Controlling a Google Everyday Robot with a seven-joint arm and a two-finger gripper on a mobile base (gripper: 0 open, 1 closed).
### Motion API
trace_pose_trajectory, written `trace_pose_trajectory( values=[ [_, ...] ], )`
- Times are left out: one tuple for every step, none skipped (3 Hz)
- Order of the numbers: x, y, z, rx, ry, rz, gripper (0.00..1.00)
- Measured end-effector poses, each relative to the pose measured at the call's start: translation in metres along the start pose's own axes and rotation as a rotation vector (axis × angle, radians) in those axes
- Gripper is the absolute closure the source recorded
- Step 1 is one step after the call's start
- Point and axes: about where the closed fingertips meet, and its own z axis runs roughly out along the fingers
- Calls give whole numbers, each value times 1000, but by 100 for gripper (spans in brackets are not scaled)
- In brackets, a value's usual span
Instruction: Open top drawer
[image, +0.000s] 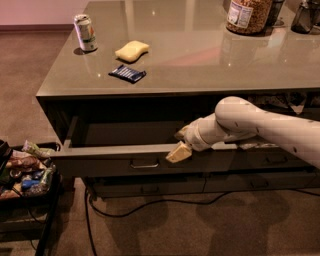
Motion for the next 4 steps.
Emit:
trace_pose_trajectory(
  values=[
    [9,28,-5,-2,21,76,35],
    [12,43,-9,5,26,117,34],
    [12,43,-10,5,26,117,32],
    [14,60,-15,2,10,123,33]
  ],
)
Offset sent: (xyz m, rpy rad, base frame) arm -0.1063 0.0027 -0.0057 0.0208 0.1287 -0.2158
